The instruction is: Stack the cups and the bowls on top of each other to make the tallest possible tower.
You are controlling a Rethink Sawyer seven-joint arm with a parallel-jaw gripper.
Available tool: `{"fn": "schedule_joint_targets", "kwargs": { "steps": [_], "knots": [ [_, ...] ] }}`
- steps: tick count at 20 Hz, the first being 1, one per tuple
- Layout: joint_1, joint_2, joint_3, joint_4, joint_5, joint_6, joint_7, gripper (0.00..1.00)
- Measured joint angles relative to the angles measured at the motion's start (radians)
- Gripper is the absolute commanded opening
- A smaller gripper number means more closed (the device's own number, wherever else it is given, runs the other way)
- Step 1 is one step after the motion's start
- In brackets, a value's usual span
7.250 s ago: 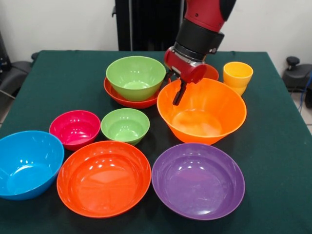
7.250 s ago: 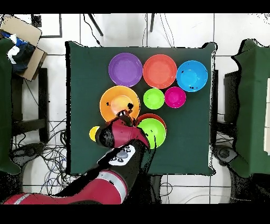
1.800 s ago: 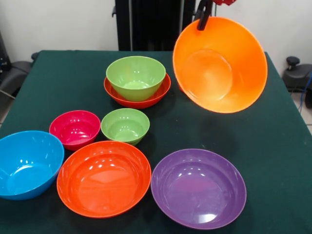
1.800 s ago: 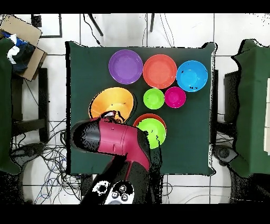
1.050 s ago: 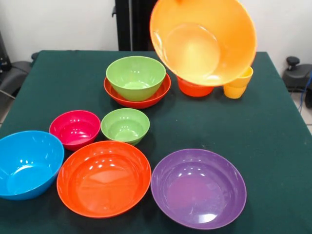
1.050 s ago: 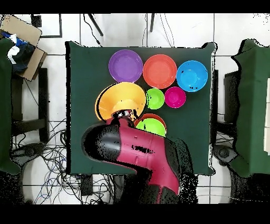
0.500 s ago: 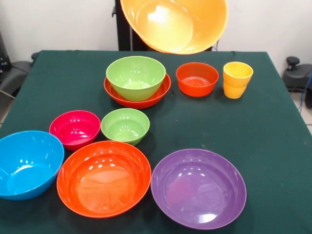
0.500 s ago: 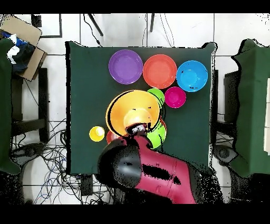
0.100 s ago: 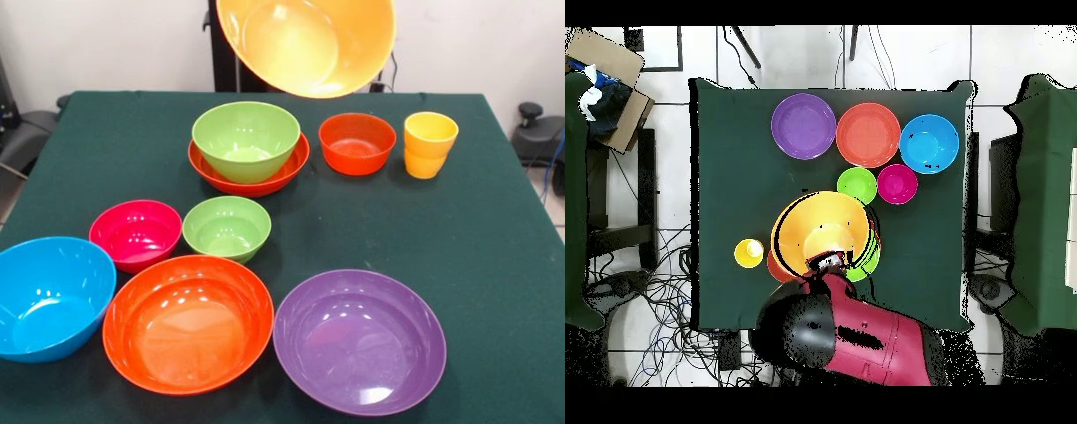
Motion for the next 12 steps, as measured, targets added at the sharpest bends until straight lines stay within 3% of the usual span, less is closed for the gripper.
{"fn": "schedule_joint_targets", "kwargs": {
  "steps": [12],
  "knots": [
    [-0.071, -0.022, 0.046, 0.04, -0.065, -0.015, 0.0, 0.0]
  ]
}}
